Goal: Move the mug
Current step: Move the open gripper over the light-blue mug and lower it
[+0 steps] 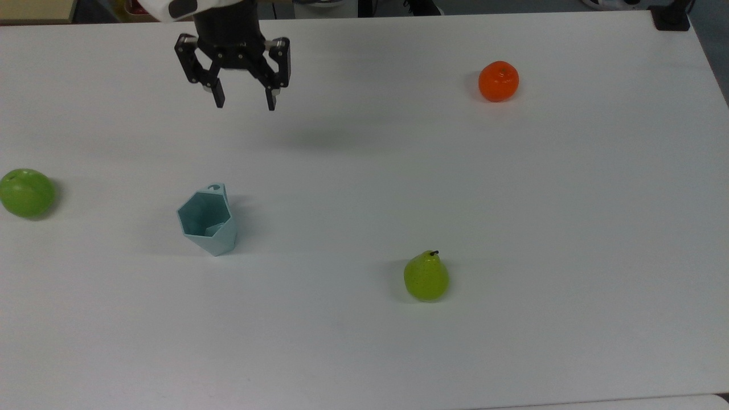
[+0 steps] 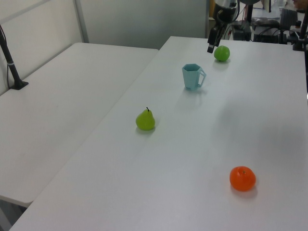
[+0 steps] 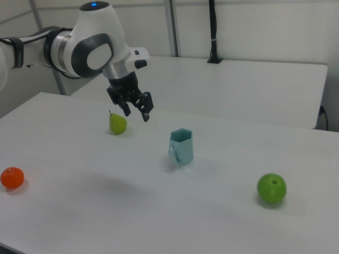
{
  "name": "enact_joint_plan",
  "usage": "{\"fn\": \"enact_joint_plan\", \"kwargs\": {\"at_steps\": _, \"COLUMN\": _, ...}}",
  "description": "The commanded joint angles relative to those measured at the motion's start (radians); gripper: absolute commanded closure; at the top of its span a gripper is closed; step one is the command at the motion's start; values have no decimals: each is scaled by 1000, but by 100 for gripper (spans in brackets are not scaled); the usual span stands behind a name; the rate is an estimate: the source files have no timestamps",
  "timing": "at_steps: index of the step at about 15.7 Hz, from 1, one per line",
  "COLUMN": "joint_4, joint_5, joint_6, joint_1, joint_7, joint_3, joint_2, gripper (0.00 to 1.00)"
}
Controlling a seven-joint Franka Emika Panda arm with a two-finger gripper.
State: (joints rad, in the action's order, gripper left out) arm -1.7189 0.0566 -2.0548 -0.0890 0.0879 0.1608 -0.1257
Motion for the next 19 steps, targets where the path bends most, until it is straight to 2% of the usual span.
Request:
{"fn": "enact_joint_plan", "kwargs": {"at_steps": 1, "joint_4": -14, "joint_5": 8, "joint_6": -56, "joint_1": -5, "joint_7": 50, "joint_3": 13, "joint_2": -49, "gripper": 31}}
{"fn": "enact_joint_plan", "kwargs": {"at_steps": 7, "joint_4": -57, "joint_5": 6, "joint_6": -223, "joint_1": 2, "joint_7": 55, "joint_3": 35, "joint_2": -124, "gripper": 32}}
{"fn": "enact_joint_plan", "kwargs": {"at_steps": 11, "joint_4": -61, "joint_5": 3, "joint_6": -272, "joint_1": 5, "joint_7": 59, "joint_3": 49, "joint_2": -173, "gripper": 32}}
{"fn": "enact_joint_plan", "kwargs": {"at_steps": 19, "joint_4": -59, "joint_5": -47, "joint_6": -330, "joint_1": 35, "joint_7": 56, "joint_3": 52, "joint_2": -256, "gripper": 32}}
